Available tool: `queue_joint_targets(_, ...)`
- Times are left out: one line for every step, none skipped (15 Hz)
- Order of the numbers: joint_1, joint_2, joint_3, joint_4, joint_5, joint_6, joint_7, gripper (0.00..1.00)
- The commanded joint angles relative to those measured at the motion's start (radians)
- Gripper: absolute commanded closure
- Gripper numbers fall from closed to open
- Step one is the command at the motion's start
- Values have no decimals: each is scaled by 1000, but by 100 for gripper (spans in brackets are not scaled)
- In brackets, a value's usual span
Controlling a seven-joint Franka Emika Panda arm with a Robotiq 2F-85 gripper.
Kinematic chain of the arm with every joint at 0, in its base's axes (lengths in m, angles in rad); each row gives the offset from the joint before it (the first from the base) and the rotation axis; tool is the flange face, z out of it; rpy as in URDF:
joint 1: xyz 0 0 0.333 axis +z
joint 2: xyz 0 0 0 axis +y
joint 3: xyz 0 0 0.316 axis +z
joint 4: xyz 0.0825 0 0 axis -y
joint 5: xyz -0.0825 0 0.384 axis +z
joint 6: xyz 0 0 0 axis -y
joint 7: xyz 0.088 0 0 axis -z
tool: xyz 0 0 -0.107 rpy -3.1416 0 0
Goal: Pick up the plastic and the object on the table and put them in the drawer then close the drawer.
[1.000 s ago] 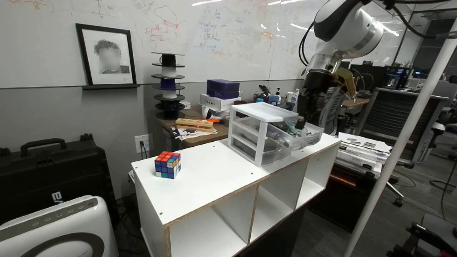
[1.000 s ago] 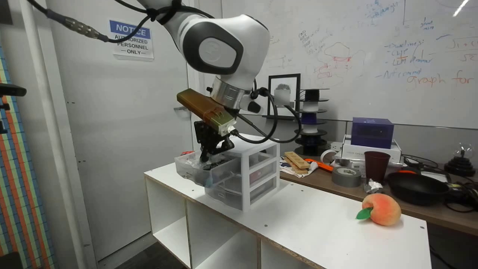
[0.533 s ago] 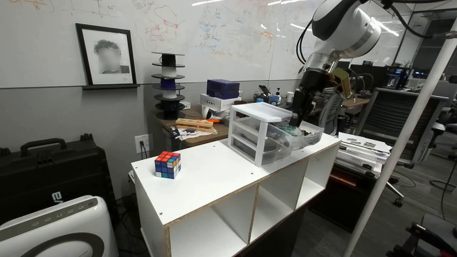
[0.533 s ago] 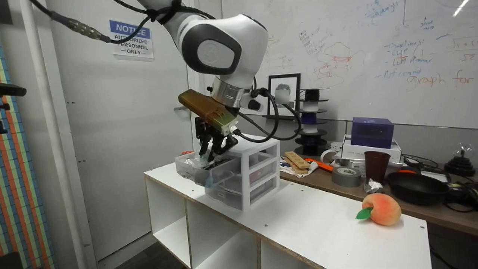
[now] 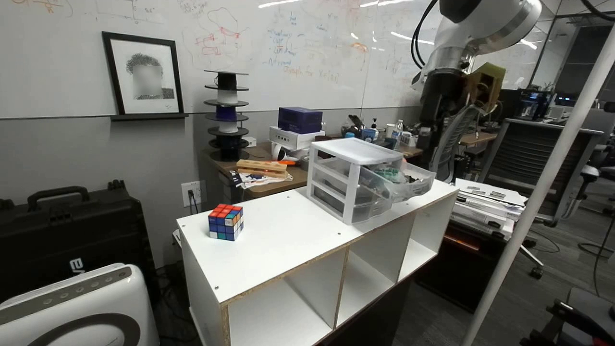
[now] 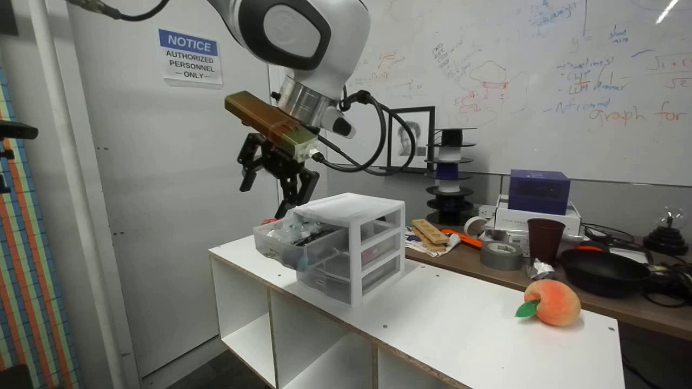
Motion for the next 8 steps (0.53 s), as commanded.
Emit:
queue_joint_targets(25,-122,-14,-107,-107,-46,53,0)
queue_joint_targets(28,-137,-16,-130,-147,-30,78,0)
queue_joint_targets(30,-148,-18,-149,-185,-22,104,0)
queue_joint_targets(31,-154,-20,-166,-226,-13,139,0)
queue_joint_targets(31,-154,-21,-178,-268,-4,178,0)
queue_joint_targets(32,-144,-22,-187,-313,17,207,0)
queue_joint_targets(31,-136,-23,-198,-351,48,228,0)
queue_joint_targets(32,-117,-23,-203,-387,71,253,0)
